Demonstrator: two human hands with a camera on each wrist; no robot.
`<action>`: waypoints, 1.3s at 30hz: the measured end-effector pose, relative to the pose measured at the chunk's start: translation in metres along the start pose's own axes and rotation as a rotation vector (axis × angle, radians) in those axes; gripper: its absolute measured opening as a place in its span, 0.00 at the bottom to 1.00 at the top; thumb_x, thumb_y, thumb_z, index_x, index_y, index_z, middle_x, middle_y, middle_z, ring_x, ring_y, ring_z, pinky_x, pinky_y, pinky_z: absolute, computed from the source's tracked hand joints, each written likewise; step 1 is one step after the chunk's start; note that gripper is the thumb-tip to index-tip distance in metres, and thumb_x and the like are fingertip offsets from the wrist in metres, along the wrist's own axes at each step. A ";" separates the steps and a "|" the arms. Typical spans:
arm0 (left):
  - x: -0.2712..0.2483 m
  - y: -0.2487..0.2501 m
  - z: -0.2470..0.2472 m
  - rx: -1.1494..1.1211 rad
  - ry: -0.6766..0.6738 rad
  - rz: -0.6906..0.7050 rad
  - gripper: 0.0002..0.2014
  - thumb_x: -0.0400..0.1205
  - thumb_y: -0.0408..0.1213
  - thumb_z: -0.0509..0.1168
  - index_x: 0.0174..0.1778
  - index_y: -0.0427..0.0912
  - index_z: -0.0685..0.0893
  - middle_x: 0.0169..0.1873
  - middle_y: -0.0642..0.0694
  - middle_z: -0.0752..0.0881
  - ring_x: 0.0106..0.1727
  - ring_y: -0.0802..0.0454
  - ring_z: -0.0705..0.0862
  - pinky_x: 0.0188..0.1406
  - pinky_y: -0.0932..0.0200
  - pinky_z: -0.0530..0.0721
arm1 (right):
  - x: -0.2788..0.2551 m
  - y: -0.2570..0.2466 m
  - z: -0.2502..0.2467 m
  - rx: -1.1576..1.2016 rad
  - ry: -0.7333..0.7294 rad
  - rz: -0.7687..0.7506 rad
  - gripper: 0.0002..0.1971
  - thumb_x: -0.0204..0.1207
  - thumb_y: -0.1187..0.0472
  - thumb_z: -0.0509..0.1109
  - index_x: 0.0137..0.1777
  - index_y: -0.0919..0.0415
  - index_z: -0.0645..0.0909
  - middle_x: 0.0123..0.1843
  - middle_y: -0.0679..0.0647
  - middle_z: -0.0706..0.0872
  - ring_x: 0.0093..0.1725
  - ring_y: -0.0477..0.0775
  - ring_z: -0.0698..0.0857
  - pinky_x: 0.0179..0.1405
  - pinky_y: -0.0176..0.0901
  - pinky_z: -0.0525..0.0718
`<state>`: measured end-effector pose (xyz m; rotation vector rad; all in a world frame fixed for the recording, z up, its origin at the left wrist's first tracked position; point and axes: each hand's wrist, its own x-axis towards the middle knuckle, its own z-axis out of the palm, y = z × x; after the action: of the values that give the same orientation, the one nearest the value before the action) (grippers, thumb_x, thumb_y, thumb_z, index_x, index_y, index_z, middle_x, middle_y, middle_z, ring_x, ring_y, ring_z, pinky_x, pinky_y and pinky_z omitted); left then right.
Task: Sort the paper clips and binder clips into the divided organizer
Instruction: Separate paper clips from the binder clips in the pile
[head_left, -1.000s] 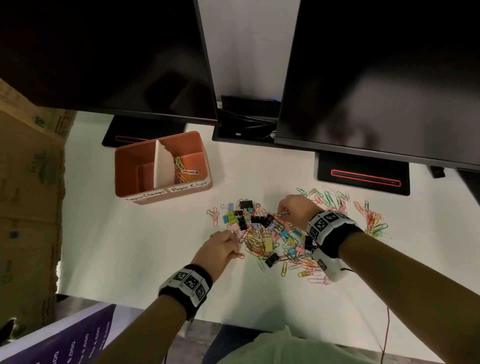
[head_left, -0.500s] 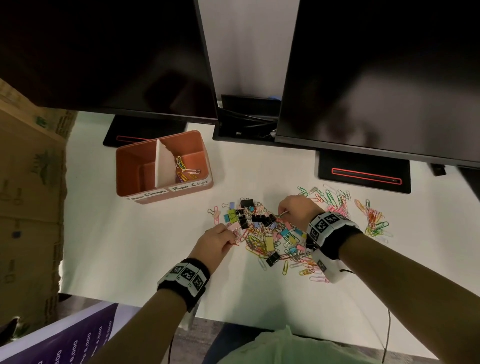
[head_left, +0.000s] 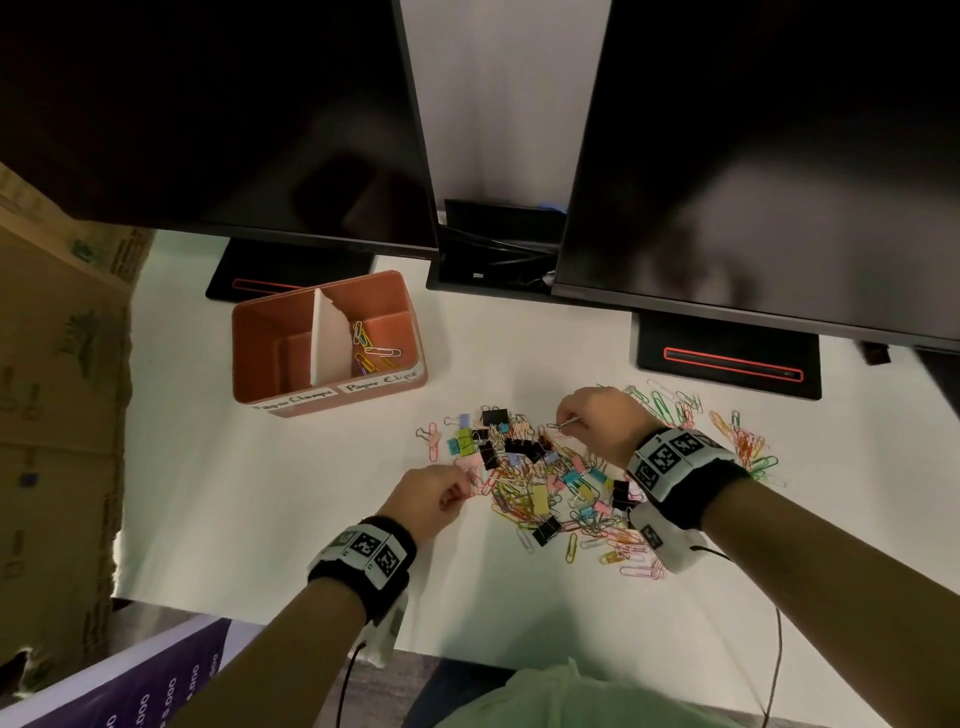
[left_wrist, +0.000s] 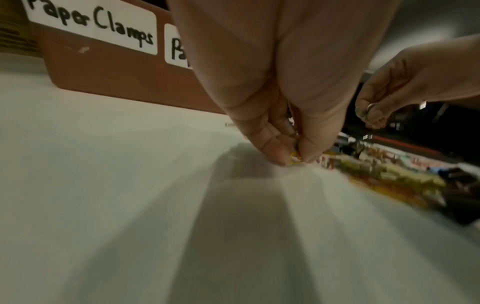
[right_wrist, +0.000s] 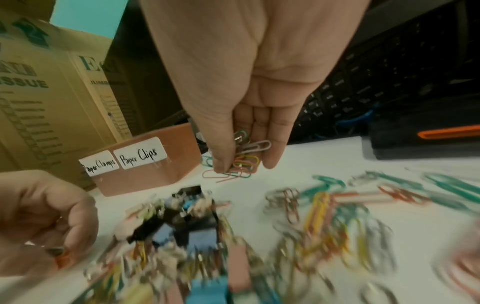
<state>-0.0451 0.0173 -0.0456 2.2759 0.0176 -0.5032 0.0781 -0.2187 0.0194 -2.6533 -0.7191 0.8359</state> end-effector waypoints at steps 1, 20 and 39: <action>-0.004 0.004 -0.006 -0.022 0.018 0.002 0.08 0.72 0.23 0.68 0.40 0.40 0.87 0.34 0.53 0.82 0.32 0.64 0.79 0.41 0.63 0.79 | 0.000 -0.004 -0.005 0.003 0.015 -0.017 0.09 0.81 0.60 0.62 0.56 0.58 0.82 0.58 0.54 0.85 0.56 0.56 0.82 0.56 0.45 0.79; 0.014 0.031 -0.138 -0.036 0.547 -0.053 0.13 0.77 0.32 0.69 0.57 0.43 0.82 0.50 0.50 0.81 0.46 0.57 0.83 0.47 0.69 0.81 | 0.096 -0.130 -0.053 0.325 0.233 -0.186 0.18 0.78 0.56 0.68 0.67 0.55 0.74 0.60 0.56 0.83 0.56 0.55 0.84 0.60 0.50 0.83; 0.032 -0.003 -0.042 0.218 0.078 -0.050 0.07 0.75 0.31 0.69 0.48 0.41 0.86 0.48 0.43 0.81 0.50 0.43 0.81 0.55 0.52 0.80 | 0.057 0.001 0.018 0.066 -0.037 -0.021 0.14 0.78 0.69 0.64 0.60 0.57 0.82 0.59 0.53 0.81 0.59 0.54 0.80 0.63 0.42 0.77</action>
<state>-0.0016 0.0444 -0.0335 2.5129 0.0622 -0.4607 0.1085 -0.1881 -0.0212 -2.5736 -0.7147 0.8891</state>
